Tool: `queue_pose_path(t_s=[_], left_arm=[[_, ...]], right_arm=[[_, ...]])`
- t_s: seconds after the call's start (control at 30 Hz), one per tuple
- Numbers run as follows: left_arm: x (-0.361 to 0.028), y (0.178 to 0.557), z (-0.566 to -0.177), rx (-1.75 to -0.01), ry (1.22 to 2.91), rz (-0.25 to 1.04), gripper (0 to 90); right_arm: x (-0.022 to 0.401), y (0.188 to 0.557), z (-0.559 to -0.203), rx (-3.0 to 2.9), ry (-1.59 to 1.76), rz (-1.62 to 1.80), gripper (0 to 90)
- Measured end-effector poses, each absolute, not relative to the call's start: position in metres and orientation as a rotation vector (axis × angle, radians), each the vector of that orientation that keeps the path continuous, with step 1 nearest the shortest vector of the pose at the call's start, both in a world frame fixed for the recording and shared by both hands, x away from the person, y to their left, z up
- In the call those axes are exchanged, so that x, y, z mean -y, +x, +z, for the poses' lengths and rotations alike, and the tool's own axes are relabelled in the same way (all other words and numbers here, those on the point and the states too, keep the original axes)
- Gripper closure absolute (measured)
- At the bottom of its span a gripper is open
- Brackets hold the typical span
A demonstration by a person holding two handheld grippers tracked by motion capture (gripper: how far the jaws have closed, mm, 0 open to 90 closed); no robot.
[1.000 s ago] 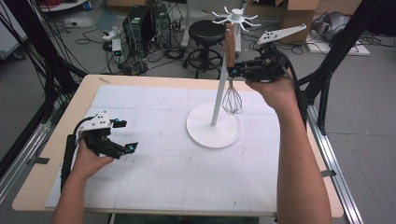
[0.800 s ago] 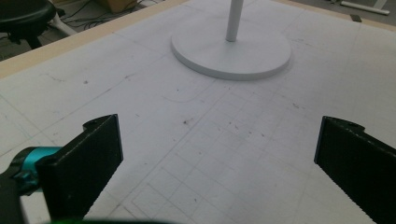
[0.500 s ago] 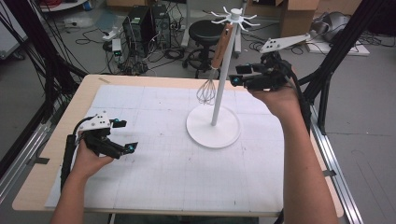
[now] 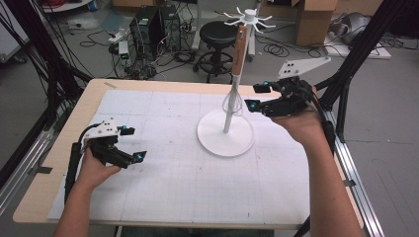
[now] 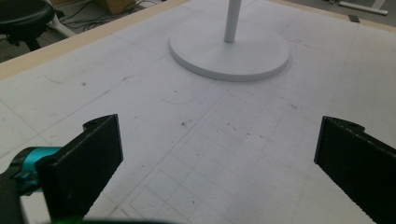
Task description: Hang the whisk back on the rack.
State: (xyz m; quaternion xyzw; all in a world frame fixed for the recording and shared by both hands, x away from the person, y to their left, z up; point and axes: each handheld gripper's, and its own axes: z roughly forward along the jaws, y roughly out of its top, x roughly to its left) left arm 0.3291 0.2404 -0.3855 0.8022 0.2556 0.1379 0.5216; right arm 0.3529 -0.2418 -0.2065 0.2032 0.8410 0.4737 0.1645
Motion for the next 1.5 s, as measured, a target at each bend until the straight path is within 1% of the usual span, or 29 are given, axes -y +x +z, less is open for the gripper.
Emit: queue_pose_path(t_s=[0.13,0.3,0.7,0.8,0.9,1.23,1.37,1.5], left_arm=[[-0.242,0.328,-0.384,-0.615,1.913,0.334,1.7],[-0.242,0.328,-0.384,-0.609,1.915,0.329,1.7],[-0.241,0.328,-0.384,-0.599,1.912,0.326,1.7],[-0.241,0.328,-0.384,-0.596,1.912,0.324,1.7],[-0.242,0.328,-0.384,-0.588,1.907,0.315,1.7],[-0.239,0.327,-0.385,-0.578,1.914,0.309,1.7],[-0.239,0.327,-0.385,-0.575,1.914,0.304,1.6],[-0.239,0.327,-0.385,-0.567,1.903,0.290,1.7]], right_arm=[[0.245,0.347,-0.214,-2.400,0.554,1.387,38.0],[0.248,0.342,-0.226,-2.409,0.580,1.417,30.4],[0.259,0.335,-0.264,-2.406,0.610,1.453,21.4],[0.262,0.334,-0.271,-2.402,0.630,1.471,20.8],[0.265,0.330,-0.278,-2.388,0.641,1.483,17.2],[0.271,0.323,-0.309,-2.371,0.668,1.527,12.1],[0.275,0.320,-0.322,-2.360,0.689,1.547,12.0],[0.280,0.316,-0.343,-2.352,0.718,1.578,10.7]])
